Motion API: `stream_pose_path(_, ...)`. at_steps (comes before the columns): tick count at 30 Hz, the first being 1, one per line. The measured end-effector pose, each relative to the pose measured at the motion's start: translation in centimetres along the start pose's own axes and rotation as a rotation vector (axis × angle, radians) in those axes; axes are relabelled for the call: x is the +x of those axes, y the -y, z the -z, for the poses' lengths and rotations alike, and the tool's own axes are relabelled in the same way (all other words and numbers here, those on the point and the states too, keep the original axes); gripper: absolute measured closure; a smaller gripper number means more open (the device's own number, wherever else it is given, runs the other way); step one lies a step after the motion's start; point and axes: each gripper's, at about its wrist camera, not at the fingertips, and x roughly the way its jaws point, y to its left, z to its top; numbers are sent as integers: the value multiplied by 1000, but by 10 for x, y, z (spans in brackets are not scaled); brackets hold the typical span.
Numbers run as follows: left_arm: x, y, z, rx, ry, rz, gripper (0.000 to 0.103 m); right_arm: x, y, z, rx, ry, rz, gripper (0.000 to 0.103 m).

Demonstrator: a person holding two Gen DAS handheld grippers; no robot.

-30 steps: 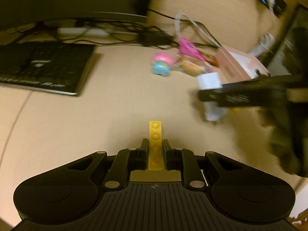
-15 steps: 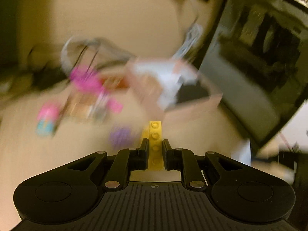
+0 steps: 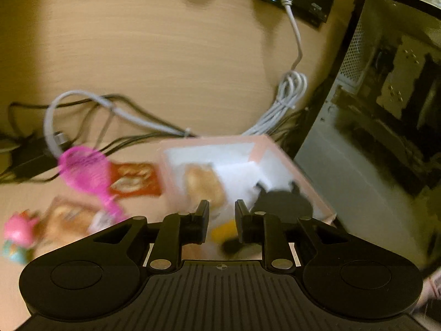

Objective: Organize objects
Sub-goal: 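Release the white hub into the pink box with the right gripper while the left drops the brick in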

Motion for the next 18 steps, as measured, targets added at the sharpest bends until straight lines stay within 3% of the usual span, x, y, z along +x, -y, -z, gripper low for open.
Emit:
stream_pose_path(7,-54,-46,67,-58,-74,-141,81,34,23,-115,-16,197,-61,55)
stream_pose_path(8,-59,-51,74,-77,-85,-164,81,43,25,-131,-15,211,-57,53)
stream_pose_path(10,-66,-64,85,-114,-109,-207,81,68,28,-160,-13,210,-47,31)
stream_pose_path(11,-70,-71,89,-131,-119,-231,81,77,27,-167,-10,208,-31,25)
stream_pose_path(13,-78,-83,94,-147,-134,-275,81,88,22,-172,-19,201,-14,24)
stream_pose_path(14,-80,-88,95,-151,-142,-300,81,90,19,-171,-24,198,-15,20)
stream_pose_path(15,-81,-92,95,-158,-144,-321,81,92,16,-166,-24,197,-19,13)
stream_pose_path(18,-81,-106,94,-195,-143,-348,81,90,8,-142,-37,168,-34,10)
